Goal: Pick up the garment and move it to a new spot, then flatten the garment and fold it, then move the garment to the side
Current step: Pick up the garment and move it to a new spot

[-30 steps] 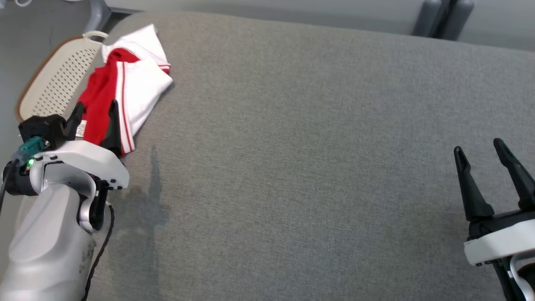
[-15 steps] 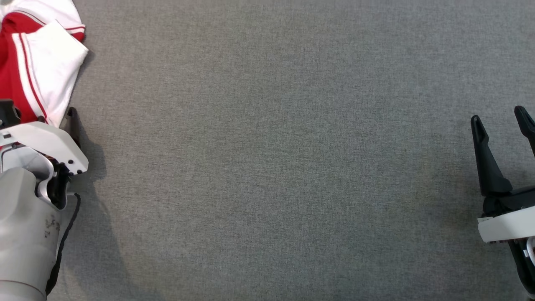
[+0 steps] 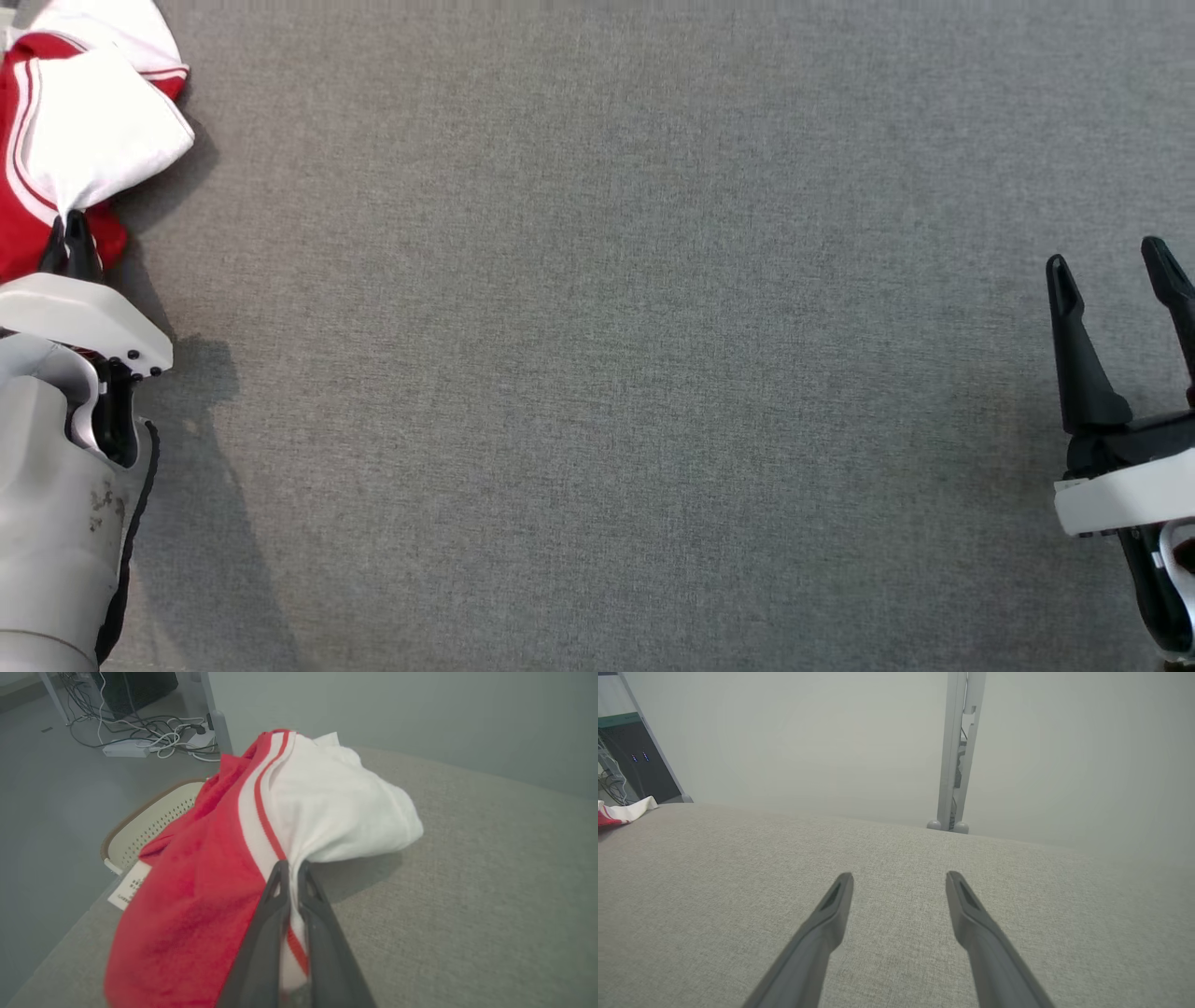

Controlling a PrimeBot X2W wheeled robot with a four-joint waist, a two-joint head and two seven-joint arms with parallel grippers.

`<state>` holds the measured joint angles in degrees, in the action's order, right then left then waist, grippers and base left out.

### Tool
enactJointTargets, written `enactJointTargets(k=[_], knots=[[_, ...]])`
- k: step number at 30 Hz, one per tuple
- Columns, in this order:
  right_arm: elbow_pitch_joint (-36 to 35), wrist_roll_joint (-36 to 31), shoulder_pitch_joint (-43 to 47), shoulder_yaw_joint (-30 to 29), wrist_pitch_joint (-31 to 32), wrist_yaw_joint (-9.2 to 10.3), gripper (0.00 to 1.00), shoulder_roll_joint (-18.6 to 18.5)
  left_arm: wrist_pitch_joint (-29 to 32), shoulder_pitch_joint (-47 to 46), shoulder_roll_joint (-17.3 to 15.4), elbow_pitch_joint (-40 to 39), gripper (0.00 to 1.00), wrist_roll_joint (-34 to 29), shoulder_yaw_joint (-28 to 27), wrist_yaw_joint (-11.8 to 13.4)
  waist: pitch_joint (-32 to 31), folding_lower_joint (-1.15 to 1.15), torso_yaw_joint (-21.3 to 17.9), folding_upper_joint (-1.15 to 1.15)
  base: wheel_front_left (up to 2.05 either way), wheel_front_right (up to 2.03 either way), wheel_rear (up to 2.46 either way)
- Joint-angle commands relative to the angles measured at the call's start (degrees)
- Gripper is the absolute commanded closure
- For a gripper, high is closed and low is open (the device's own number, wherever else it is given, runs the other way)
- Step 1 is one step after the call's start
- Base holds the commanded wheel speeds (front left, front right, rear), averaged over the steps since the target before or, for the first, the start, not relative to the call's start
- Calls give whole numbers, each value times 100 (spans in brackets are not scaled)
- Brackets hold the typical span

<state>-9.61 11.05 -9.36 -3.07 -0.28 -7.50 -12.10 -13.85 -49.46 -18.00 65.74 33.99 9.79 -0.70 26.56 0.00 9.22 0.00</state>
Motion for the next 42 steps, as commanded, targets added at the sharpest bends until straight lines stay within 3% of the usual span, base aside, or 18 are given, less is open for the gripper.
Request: enactJointTargets(k=[1,7,19,27,31,36,42], knots=[[55,-3,54,-7,-59,0,0,28,-63,100,-42,-89,100,-5,-33,2,-213,0,-19,0,0,0,0],[272,-26,316,-45,-180,-1,0,194,-140,631,43,-1026,100,-227,-145,141,-852,0,28,0,0,0,0],[563,-16,969,40,-267,0,0,482,-132,2908,307,-3586,100,-820,-65,568,-2162,0,-130,0,0,0,0],[407,-1,1306,30,-168,0,0,627,359,4408,436,-5488,100,-848,186,1019,-2480,0,-395,0,0,0,0],[333,4,1334,36,-142,-1,0,652,587,4738,438,-6211,100,-954,345,1176,-2421,0,-549,0,0,0,0],[291,26,1194,113,-142,0,0,672,870,4552,450,-6636,100,-1091,677,1074,-2231,0,-898,0,0,0,0],[332,90,994,226,-228,-1,0,686,1039,3993,621,-6494,100,-1128,1095,760,-1887,0,-1399,0,0,0,0]])
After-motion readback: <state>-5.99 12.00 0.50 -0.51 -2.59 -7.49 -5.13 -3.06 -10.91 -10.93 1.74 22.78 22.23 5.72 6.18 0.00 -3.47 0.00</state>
